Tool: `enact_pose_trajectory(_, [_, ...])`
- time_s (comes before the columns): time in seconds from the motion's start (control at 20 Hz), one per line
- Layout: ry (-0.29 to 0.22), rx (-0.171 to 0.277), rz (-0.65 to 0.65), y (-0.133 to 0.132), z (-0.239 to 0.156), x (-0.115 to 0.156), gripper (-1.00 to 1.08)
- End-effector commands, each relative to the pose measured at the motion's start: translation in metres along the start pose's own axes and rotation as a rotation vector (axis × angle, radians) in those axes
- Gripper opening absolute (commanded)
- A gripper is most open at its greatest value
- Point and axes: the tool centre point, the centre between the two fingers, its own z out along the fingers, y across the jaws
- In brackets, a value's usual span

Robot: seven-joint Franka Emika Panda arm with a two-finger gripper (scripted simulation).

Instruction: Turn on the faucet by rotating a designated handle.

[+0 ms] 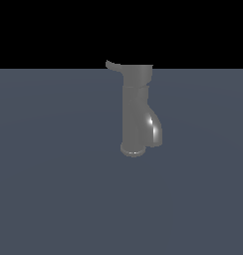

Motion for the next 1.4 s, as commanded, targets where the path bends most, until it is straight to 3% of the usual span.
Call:
enact_pose_trajectory(0.0, [0.0,0.0,0.0,0.0,0.0,0.0,-1.0])
enact_pose_trajectory(0.65, [-0.002,-0.001,0.097,-0.016,0.013,0.014,-1.0])
enact_pose_trajectory(1.35, [-0.008,-0.001,0.393,-0.055,0.054,0.065,-1.0])
